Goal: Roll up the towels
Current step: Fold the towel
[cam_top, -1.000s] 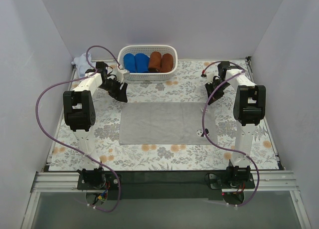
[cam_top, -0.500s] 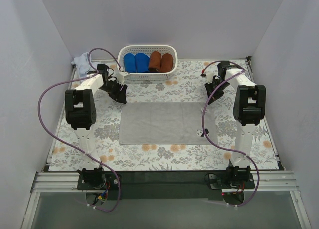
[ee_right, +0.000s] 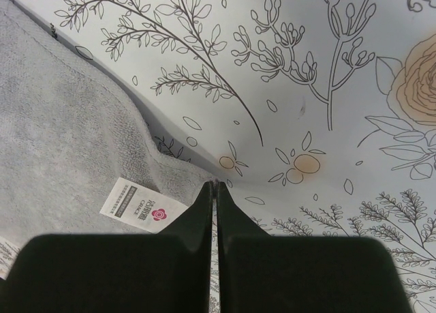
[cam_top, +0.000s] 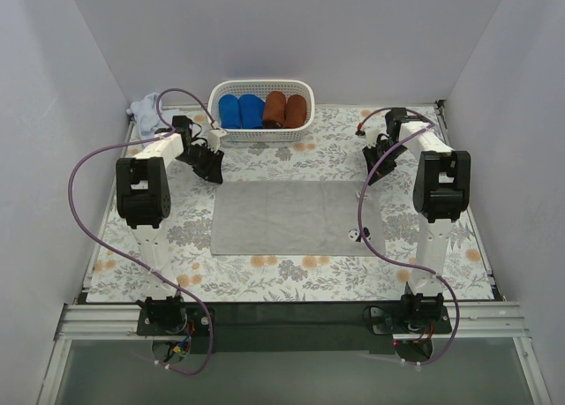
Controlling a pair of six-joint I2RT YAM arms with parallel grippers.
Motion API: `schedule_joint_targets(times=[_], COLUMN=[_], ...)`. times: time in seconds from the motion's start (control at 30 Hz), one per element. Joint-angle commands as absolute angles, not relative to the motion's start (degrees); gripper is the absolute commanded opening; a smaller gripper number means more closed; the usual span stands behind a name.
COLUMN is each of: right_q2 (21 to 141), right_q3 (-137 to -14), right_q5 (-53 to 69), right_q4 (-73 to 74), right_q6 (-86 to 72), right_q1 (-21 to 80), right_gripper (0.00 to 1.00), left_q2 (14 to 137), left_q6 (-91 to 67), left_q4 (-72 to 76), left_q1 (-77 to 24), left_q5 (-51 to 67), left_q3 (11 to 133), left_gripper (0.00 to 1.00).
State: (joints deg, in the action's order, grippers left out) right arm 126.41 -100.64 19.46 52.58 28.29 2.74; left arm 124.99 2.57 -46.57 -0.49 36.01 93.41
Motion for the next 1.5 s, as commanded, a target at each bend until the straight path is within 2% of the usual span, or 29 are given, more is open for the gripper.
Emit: schedule_joint_targets(times=[0.0,0.17,0.33,0.47,0.5,0.53,1.13,1.47], right_q2=[125.77,125.77,125.77,125.68,125.68,125.77,125.51,116.21], right_q3=[-102.13,-102.04,-102.04,-102.13,-102.3,-102.39,-110.83,-100.29], right_q5=[19.86,19.95,20.04,19.86,19.78,19.69,18.9,21.35], right_q4=[53.7,53.7,53.7,53.61,53.7,53.61,54.93,56.25], right_q6=[28.39,28.39,28.39,28.39,28.39,28.39,27.6,33.66], right_q1=[2.64,2.55,2.46,2.37,2.37,2.37,0.97,0.53], right_gripper=[0.01,0.01,0.01,0.01,0.01,0.01,0.01,0.01], left_q2=[124.81,123.93,124.01,124.1,124.1,124.1,123.75,114.09], left_q6=[3.87,5.01,5.1,4.92,4.31,3.87,1.84,17.39], left_q4=[-47.2,-47.81,-47.55,-47.37,-47.03,-46.41,-50.09,-56.51], left_q1=[-0.88,-1.41,-1.41,-1.41,-1.41,-1.41,-0.97,-0.09], left_q5=[35.77,36.21,35.33,34.72,34.46,34.11,40.08,40.61], left_q3=[90.79,89.56,88.95,89.64,89.91,90.17,106.17,98.19], left_gripper=[0.26,0.25,0.2,0.12,0.03,0.0,0.0,0.0])
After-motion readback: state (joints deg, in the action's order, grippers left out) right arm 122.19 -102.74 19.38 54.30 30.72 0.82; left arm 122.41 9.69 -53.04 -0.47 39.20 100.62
